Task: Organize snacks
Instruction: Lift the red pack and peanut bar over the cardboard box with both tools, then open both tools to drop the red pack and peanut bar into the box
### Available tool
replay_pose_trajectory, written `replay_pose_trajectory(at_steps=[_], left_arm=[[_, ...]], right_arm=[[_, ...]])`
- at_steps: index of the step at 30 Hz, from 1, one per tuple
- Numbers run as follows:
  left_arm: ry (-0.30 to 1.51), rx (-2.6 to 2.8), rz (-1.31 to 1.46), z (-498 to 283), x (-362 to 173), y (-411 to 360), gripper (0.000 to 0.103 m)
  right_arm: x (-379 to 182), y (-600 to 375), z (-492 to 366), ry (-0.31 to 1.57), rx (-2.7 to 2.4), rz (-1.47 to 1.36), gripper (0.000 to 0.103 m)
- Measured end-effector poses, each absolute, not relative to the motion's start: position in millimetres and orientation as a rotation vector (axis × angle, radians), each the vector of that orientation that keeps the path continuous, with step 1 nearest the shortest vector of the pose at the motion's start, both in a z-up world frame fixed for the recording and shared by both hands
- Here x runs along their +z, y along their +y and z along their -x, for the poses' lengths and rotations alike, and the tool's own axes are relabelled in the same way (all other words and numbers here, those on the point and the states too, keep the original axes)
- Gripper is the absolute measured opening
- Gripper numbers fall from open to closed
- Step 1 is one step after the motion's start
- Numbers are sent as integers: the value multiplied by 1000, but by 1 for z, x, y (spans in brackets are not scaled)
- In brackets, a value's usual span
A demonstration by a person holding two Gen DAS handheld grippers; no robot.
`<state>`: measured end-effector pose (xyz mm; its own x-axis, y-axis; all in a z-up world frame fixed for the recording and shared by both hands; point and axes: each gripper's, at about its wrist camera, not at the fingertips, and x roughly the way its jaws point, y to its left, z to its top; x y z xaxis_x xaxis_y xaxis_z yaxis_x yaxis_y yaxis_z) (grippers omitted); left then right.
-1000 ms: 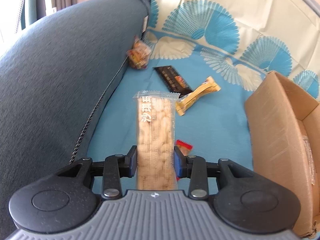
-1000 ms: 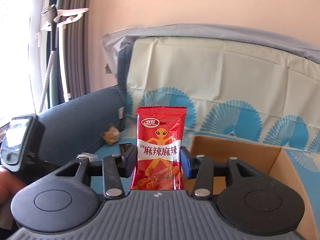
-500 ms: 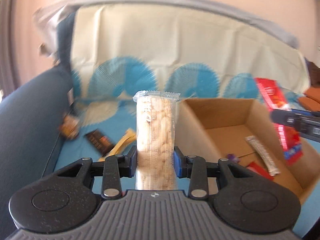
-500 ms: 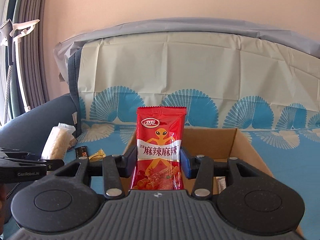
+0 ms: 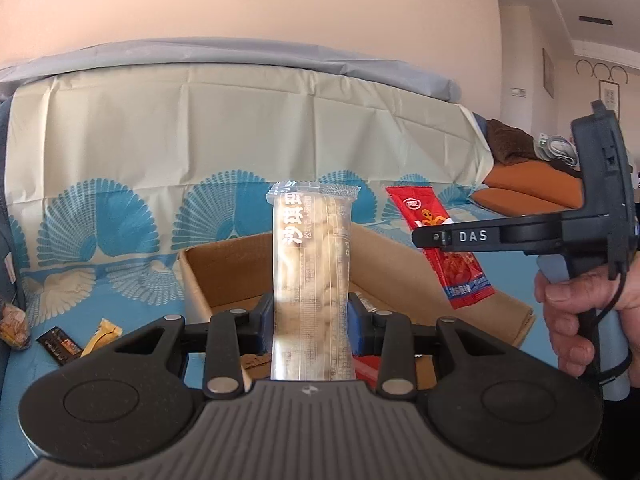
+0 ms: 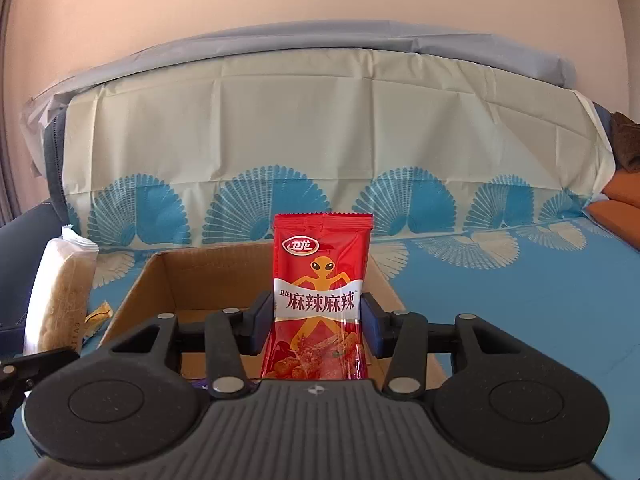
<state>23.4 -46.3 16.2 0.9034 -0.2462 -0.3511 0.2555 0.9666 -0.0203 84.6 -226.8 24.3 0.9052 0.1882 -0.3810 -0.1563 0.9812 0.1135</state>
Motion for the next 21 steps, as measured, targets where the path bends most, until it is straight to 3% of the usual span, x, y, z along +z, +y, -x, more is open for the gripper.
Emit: replay_pose_trajectory(at_steps=[19,20,21], left_arm=[[396,-342,7,-37,7,-66,40],[404,-345,13,-38,6,-65,44],[421,-357,20,-40,6,-64,60]], right_arm=[[22,-230,-86,399,119,-57,52],[22,-229,-86,393,104,-54,56],[22,-228,-85,388,87,-50,67]])
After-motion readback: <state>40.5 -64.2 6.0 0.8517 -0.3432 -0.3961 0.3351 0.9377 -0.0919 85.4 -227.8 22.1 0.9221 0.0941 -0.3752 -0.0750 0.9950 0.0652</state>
